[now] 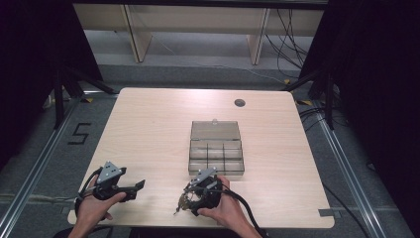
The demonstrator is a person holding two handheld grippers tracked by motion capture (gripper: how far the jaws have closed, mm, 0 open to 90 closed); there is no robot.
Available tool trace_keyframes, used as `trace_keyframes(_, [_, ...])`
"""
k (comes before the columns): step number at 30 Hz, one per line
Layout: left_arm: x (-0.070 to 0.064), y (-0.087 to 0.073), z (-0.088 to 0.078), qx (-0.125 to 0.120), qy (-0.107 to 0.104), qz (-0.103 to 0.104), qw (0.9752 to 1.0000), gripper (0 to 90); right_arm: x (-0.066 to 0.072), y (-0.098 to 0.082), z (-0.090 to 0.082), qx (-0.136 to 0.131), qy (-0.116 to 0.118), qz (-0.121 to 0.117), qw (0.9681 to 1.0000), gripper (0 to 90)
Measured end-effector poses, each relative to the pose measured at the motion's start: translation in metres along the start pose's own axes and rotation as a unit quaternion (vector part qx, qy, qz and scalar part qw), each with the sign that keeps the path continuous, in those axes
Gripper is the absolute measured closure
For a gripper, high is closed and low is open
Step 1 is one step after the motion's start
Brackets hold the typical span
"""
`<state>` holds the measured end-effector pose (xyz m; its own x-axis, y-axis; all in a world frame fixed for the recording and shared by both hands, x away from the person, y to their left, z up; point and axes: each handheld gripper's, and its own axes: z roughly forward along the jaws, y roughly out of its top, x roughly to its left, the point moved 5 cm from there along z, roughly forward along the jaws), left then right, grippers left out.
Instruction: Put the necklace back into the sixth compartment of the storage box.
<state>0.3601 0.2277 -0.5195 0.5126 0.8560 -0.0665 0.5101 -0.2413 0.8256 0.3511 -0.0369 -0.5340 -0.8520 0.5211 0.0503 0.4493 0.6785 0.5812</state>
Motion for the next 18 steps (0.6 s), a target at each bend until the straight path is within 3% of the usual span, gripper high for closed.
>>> trace_keyframes(7, [0.000, 0.001, -0.001, -0.002, 0.003, 0.003, 1.0000, 15.2, 0.007, 0.004, 0.013, 0.033, 0.002, -0.013, 0.9994, 17.0])
trace_keyframes(11, [-0.001, 0.000, 0.000, -0.001, -0.001, 0.001, 1.0000, 15.2, 0.010, 0.005, 0.017, 0.038, 0.007, -0.028, 0.9989, 18.1])
trace_keyframes(12, [-0.001, 0.001, 0.000, -0.003, -0.001, 0.006, 1.0000, 15.2, 0.011, 0.004, 0.017, 0.046, 0.001, -0.019, 0.9988, 18.3])
trace_keyframes(13, [0.000, 0.000, 0.000, -0.002, 0.000, 0.005, 1.0000, 15.2, 0.011, 0.005, 0.018, 0.040, -0.002, -0.031, 0.9987, 18.8])
trace_keyframes(18, [0.000, 0.001, 0.000, -0.002, 0.000, 0.007, 1.0000, 15.2, 0.011, 0.008, 0.016, 0.044, 0.008, -0.047, 0.9979, 38.2])
